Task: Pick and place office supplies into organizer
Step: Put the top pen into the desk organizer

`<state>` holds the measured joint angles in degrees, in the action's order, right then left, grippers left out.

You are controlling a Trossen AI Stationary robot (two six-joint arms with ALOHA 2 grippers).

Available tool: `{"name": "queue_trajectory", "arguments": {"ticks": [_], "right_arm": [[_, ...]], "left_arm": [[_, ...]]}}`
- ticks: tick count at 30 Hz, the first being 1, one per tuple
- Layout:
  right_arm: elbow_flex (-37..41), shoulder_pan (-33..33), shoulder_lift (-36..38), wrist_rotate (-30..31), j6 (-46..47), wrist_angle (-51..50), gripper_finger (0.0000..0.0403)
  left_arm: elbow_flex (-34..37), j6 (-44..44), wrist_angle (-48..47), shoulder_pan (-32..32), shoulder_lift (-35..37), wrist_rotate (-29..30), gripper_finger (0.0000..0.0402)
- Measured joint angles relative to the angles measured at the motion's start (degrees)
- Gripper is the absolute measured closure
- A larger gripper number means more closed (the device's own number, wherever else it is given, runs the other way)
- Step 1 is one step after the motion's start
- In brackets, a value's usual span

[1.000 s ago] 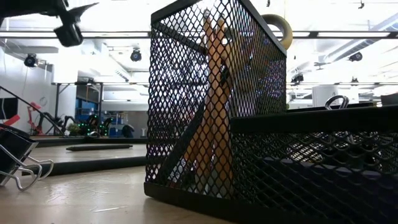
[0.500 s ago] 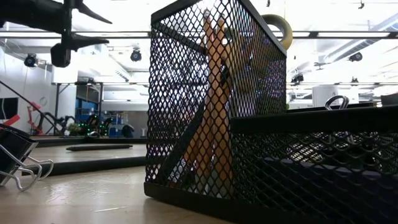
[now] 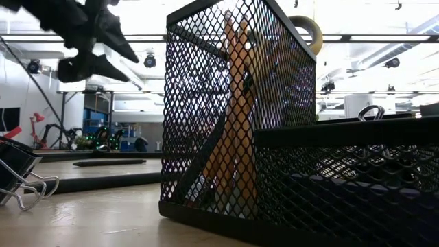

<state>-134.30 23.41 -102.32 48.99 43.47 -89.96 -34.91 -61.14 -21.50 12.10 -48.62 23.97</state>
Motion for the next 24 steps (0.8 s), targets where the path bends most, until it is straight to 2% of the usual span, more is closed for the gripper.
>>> {"name": "queue_trajectory", "arguments": {"ticks": [3, 6, 9, 13, 15, 18, 24], "right_arm": [[0.29, -0.39, 0.09, -0.98, 0.35, -0.04, 0.0275], [0.86, -0.71, 0.00, -0.96, 0.73, -0.03, 0.0273], [2.49, -1.14, -0.07, -0.92, 3.88, 0.07, 0.0274], [5.60, -1.02, -0.17, -1.07, 5.94, 0.34, 0.0280], [6.49, -0.80, -0.17, -2.50, 6.80, 0.67, 0.0282], [7.04, -0.43, -0.17, -5.43, 7.02, 1.37, 0.0281], [7.28, 0.78, -0.17, -6.05, 6.07, 1.77, 0.0274]], "left_arm": [[-6.27, -6.92, -16.94, -0.24, -3.86, 1.51, 0.0211], [-9.42, -8.47, -22.43, -1.07, -7.08, 3.21, 0.0211], [-9.49, -5.92, -24.13, -4.20, -10.66, 0.97, 0.0211], [-8.77, -6.19, -24.69, -10.28, -17.47, -9.49, 0.0211], [-8.84, -3.67, -24.46, -12.92, -21.08, -12.86, 0.0211], [-8.88, -0.98, -24.26, -16.45, -25.19, -14.33, 0.0210], [-12.03, 7.92, -22.40, -19.24, -30.08, -14.67, 0.0210]]}}
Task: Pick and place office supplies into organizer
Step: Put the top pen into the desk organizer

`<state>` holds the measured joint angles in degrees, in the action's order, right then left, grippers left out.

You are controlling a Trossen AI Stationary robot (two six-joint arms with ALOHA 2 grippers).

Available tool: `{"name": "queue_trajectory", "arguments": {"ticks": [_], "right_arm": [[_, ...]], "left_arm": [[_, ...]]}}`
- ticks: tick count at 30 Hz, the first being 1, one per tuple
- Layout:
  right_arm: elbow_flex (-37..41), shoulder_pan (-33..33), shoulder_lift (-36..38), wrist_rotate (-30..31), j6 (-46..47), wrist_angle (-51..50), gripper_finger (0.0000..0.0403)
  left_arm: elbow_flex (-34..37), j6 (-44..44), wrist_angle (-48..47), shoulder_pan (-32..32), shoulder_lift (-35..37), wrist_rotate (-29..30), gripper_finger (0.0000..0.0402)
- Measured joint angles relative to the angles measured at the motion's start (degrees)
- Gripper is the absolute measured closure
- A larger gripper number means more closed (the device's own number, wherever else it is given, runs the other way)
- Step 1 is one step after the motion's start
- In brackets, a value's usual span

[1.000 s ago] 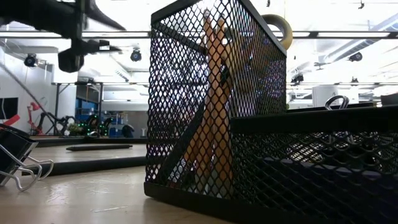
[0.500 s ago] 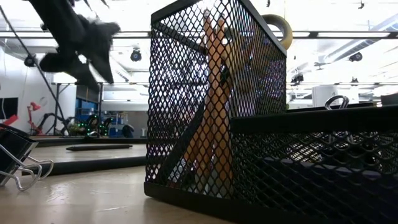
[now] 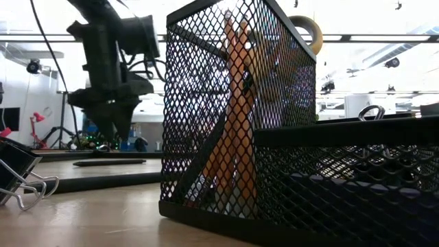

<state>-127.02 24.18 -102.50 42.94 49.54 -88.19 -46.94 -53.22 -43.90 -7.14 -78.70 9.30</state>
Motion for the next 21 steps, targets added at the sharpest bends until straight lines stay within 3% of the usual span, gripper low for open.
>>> {"name": "queue_trajectory", "arguments": {"ticks": [10, 21], "right_arm": [[-0.02, -0.07, 0.04, 0.00, -0.02, 0.36, 0.0281], [-0.04, -0.20, 0.04, -0.09, -0.63, 3.19, 0.0280]], "left_arm": [[0.31, 6.57, 0.39, -4.37, -6.71, -1.27, 0.0210], [0.55, 12.04, 2.31, -9.82, -7.27, -1.44, 0.0210]]}}
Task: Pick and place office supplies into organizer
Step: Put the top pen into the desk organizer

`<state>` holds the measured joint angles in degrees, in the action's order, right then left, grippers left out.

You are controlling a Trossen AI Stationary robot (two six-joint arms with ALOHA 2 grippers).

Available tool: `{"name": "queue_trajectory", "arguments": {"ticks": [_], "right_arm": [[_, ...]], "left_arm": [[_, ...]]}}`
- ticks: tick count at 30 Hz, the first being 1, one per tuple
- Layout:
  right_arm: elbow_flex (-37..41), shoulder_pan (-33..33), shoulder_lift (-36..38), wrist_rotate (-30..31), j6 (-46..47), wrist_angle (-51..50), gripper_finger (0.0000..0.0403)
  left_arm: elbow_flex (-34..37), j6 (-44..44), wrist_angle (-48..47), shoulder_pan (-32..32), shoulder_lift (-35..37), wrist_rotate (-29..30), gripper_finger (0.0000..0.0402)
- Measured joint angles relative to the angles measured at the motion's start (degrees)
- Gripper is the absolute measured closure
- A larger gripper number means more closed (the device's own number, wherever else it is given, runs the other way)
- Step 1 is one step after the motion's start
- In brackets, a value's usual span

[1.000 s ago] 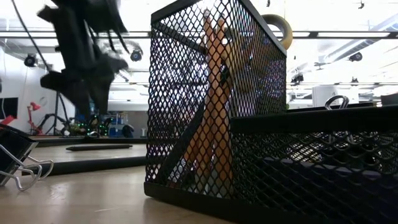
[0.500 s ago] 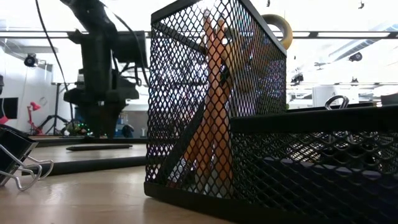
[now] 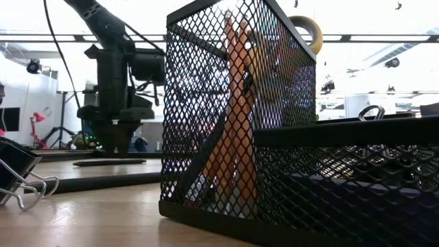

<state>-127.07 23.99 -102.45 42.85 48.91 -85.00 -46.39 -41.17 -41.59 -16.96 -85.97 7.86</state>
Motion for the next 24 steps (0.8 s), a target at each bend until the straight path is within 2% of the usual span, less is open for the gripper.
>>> {"name": "queue_trajectory", "arguments": {"ticks": [5, 14, 24], "right_arm": [[0.00, -0.13, 0.02, 0.04, -2.29, 2.82, 0.0277], [0.00, -0.76, 0.02, 0.41, -3.01, 3.54, 0.0287], [0.00, -1.44, 0.02, 0.48, -2.85, 3.68, 0.0278]], "left_arm": [[0.32, 1.54, 4.01, -1.68, -0.18, -3.20, 0.0210], [2.03, 2.35, 3.74, -3.05, -0.26, -4.25, 0.0210], [4.73, 2.78, 6.15, -3.14, -0.76, -5.39, 0.0210]]}}
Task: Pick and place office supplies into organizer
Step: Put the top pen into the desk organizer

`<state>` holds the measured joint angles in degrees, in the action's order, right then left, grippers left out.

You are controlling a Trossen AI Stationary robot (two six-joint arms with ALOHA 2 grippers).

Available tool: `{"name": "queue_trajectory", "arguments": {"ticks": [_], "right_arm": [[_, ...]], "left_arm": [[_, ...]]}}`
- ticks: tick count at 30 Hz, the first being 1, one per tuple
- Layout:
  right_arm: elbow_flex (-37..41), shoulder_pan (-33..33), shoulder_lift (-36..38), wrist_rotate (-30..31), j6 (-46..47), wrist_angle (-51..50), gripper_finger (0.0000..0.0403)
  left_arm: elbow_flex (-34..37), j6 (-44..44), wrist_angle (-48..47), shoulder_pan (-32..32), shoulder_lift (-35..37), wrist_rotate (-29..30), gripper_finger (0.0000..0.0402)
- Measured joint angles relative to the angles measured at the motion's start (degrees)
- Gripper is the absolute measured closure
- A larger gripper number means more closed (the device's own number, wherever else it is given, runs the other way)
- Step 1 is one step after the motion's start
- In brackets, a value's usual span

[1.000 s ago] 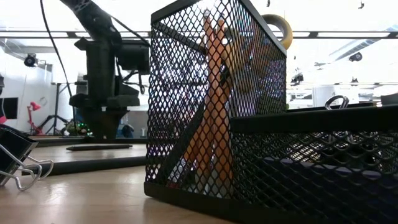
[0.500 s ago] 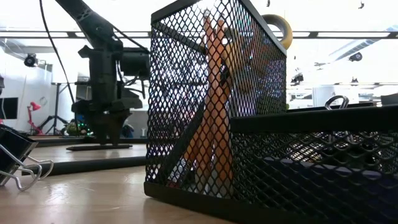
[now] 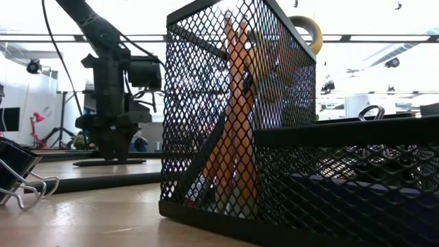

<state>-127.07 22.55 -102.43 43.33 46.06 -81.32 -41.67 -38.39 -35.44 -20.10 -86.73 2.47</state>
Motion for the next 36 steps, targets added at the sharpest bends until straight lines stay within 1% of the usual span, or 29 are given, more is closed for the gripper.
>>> {"name": "queue_trajectory", "arguments": {"ticks": [4, 13, 16, 23, 27, 29, 36], "right_arm": [[0.00, 0.00, 0.02, 0.00, -0.17, 1.41, 0.0278], [0.00, 0.00, 0.02, 0.16, -0.17, 1.96, 0.0287], [0.00, 0.00, 0.02, 0.18, -0.19, 2.08, 0.0284], [0.00, 0.00, 0.02, 0.20, -1.69, 2.34, 0.0277], [0.00, -0.07, 0.02, 0.22, -2.42, 2.38, 0.0280], [0.00, -0.13, 0.02, 0.22, -2.78, 2.38, 0.0282], [0.00, -0.87, 0.02, 0.22, -2.75, 2.37, 0.0286]], "left_arm": [[0.57, 0.03, 0.30, -0.04, -0.98, -0.50, 0.0210], [-0.72, 0.29, 0.13, 0.02, -1.10, -1.06, 0.0215], [-0.68, 0.27, -0.01, 0.02, -1.12, -0.83, 0.0240], [-0.53, 0.00, 0.40, 0.04, -1.14, -0.44, 0.0339], [-0.51, 1.88, 0.80, 0.07, -1.17, -0.67, 0.0381], [-0.54, 2.95, 0.88, 0.07, -1.17, -0.68, 0.0390], [-1.49, 4.64, 1.16, 0.10, 0.02, -0.30, 0.0387]]}}
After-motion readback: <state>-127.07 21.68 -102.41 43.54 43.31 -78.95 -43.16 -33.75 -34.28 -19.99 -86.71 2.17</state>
